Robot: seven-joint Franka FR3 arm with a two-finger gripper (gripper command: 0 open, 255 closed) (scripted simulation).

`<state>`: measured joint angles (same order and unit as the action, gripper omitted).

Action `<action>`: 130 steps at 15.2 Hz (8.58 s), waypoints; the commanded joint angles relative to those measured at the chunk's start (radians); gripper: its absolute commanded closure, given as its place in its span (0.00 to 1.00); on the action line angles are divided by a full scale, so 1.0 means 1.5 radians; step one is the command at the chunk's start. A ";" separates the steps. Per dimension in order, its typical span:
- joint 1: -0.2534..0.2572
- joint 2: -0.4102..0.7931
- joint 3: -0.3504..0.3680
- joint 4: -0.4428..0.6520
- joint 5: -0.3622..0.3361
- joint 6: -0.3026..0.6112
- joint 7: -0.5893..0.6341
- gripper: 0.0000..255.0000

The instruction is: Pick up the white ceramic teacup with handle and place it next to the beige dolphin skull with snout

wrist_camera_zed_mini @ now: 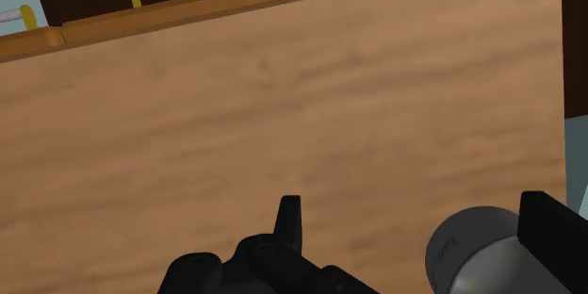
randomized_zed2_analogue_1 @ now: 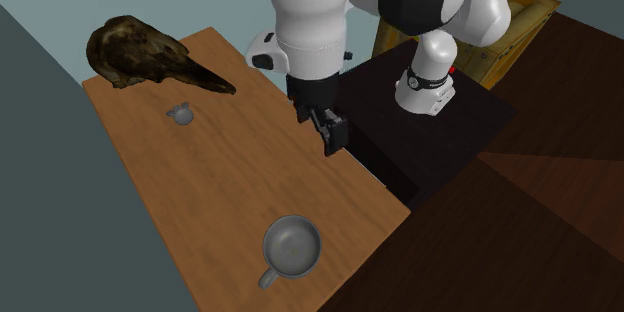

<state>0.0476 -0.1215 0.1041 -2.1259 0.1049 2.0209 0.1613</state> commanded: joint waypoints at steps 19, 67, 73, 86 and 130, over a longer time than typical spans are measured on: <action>0.039 0.362 0.019 0.259 -0.045 0.101 0.061 0.00; 0.037 0.294 0.022 0.428 -0.041 -0.135 0.073 1.00; 0.038 0.296 0.022 0.484 -0.042 -0.190 0.077 1.00; 0.032 0.305 0.019 0.603 -0.043 -0.300 0.071 1.00; -0.140 0.180 -0.083 0.204 -0.007 -0.048 -0.221 1.00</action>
<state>-0.1626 0.1477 -0.0203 -1.8071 0.0932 1.9338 -0.1691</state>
